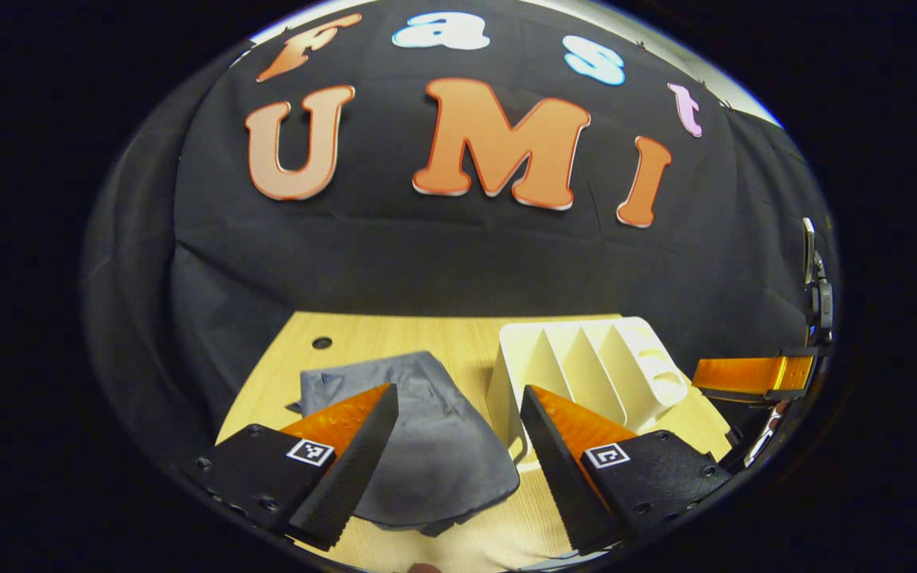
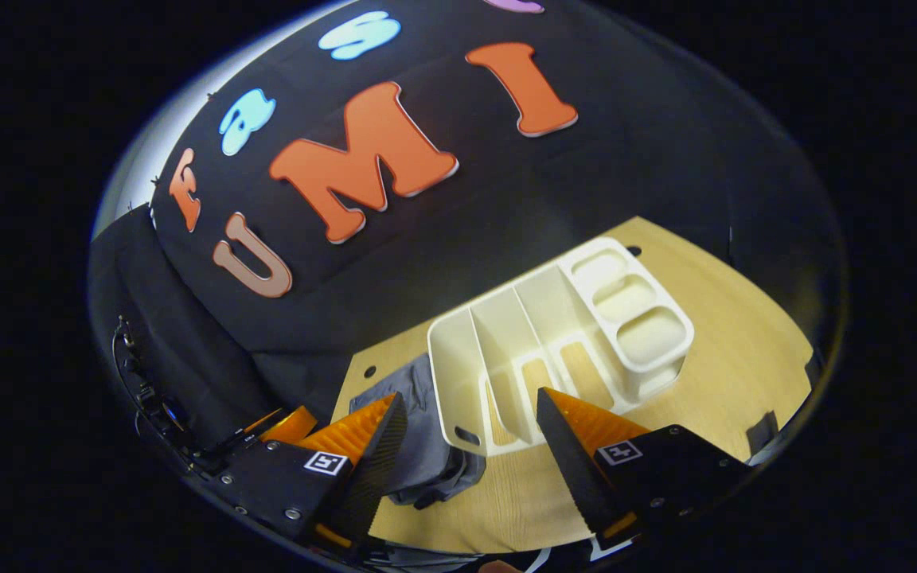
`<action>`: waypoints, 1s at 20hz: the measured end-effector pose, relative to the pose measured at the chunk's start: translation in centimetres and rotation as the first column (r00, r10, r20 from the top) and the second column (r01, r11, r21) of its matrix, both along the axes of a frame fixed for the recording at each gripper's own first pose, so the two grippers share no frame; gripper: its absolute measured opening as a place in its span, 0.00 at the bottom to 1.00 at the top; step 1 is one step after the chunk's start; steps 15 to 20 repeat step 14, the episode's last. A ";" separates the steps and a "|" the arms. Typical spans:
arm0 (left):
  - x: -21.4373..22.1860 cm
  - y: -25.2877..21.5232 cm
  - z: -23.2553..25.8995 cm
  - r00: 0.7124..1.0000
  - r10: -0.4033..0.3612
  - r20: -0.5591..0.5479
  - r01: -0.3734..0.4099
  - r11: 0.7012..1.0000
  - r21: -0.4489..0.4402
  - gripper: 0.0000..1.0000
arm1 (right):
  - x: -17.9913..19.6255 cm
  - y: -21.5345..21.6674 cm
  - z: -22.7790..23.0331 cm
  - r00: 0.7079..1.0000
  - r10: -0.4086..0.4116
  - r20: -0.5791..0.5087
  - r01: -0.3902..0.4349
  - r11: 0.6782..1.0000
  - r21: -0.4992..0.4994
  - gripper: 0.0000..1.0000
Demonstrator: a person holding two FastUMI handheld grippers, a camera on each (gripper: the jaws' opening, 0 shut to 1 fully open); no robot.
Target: Open the schoolbag, grab two books from the bookshelf and put them into the schoolbag.
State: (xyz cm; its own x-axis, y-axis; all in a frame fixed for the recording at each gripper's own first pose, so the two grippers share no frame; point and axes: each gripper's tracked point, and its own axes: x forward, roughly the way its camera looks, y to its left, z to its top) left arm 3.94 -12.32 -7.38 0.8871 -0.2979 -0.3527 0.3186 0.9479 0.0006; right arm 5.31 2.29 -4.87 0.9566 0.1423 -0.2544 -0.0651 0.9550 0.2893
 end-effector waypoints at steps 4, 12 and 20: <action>-0.8 -0.6 3.2 0.992 0.019 0.122 -0.018 1.000 -0.005 0.98 | -0.5 -2.1 3.3 0.988 -0.035 0.150 0.059 0.985 -0.161 0.97; -3.0 -1.9 3.4 0.980 0.052 0.193 -0.048 0.998 -0.027 0.98 | -0.8 -4.8 3.7 0.970 -0.069 0.235 0.133 0.953 -0.272 0.97; -3.1 -2.4 3.5 0.979 0.049 0.196 -0.044 0.999 -0.028 0.98 | -0.9 -5.1 3.6 0.970 -0.078 0.232 0.139 0.956 -0.257 0.98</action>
